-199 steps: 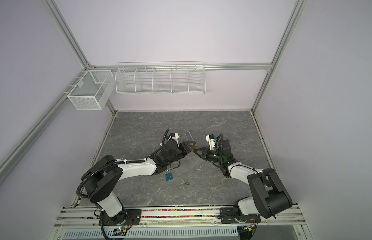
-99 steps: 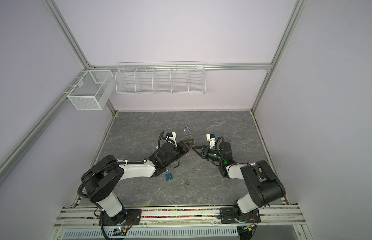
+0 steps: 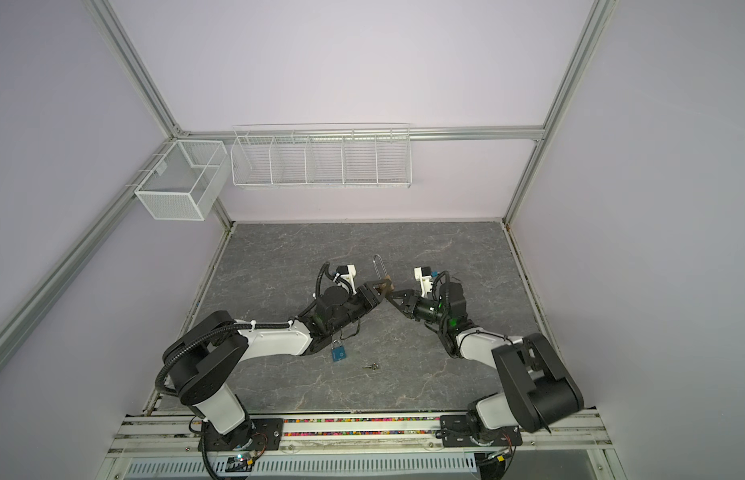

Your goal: Unlock with the key

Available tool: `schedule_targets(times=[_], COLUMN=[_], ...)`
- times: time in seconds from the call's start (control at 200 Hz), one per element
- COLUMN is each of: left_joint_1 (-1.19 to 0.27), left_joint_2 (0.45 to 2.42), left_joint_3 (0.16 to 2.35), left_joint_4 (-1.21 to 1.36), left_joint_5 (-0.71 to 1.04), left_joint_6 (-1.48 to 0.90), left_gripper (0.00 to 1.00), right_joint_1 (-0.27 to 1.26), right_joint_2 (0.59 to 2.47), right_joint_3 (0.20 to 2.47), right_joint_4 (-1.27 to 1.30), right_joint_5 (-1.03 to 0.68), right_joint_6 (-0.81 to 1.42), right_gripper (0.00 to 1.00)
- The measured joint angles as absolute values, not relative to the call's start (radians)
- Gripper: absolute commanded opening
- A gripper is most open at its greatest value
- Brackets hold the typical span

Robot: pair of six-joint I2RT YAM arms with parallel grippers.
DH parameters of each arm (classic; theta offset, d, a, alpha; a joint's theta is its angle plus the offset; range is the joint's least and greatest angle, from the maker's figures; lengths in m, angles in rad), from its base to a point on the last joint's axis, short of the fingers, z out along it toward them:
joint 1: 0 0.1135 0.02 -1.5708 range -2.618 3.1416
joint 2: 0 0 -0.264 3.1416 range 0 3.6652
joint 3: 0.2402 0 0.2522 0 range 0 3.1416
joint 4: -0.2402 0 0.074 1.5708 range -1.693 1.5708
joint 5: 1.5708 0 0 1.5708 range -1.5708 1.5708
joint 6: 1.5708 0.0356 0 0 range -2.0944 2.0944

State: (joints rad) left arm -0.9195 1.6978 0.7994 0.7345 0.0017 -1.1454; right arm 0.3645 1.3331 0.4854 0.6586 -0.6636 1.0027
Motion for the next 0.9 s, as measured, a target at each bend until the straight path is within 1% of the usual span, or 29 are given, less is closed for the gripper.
schedule_targets(times=[0.055,0.14,0.235,0.34,0.455,0.615,0.765,0.9], left_joint_1=[-0.917,-0.906,-0.881,-0.856,-0.85,-0.883,-0.919,-0.922], left_joint_2=[1.669,1.622,1.594,1.576,1.547,1.433,1.308,1.269], left_joint_3=[0.818,0.862,0.91,0.941,0.951,0.91,0.862,0.841], left_joint_4=[0.686,0.578,0.461,0.305,0.112,-0.069,-0.137,-0.163], left_joint_5=[0.026,0.067,0.116,0.14,0.136,0.134,0.141,0.159], left_joint_6=[-1.128,-1.084,-1.027,-0.931,-0.791,-0.58,-0.431,-0.354], left_gripper=[0.0,0.0,0.0,0.0,0.0,0.0,0.0,0.0], right_joint_1=[0.369,0.369,0.364,0.355,0.353,0.342,0.345,0.364], right_joint_2=[1.248,1.131,1.045,0.999,0.981,1.016,1.076,1.089], right_joint_3=[0.527,0.608,0.658,0.669,0.671,0.711,0.751,0.773], right_joint_4=[0.46,0.196,0.018,-0.109,-0.187,-0.224,-0.208,-0.205], right_joint_5=[-0.611,-0.534,-0.489,-0.476,-0.467,-0.467,-0.496,-0.502], right_joint_6=[0.899,0.744,0.619,0.529,0.477,0.443,0.44,0.439], right_gripper=[0.6,0.62,0.63,0.64,0.67,0.66,0.65,0.66])
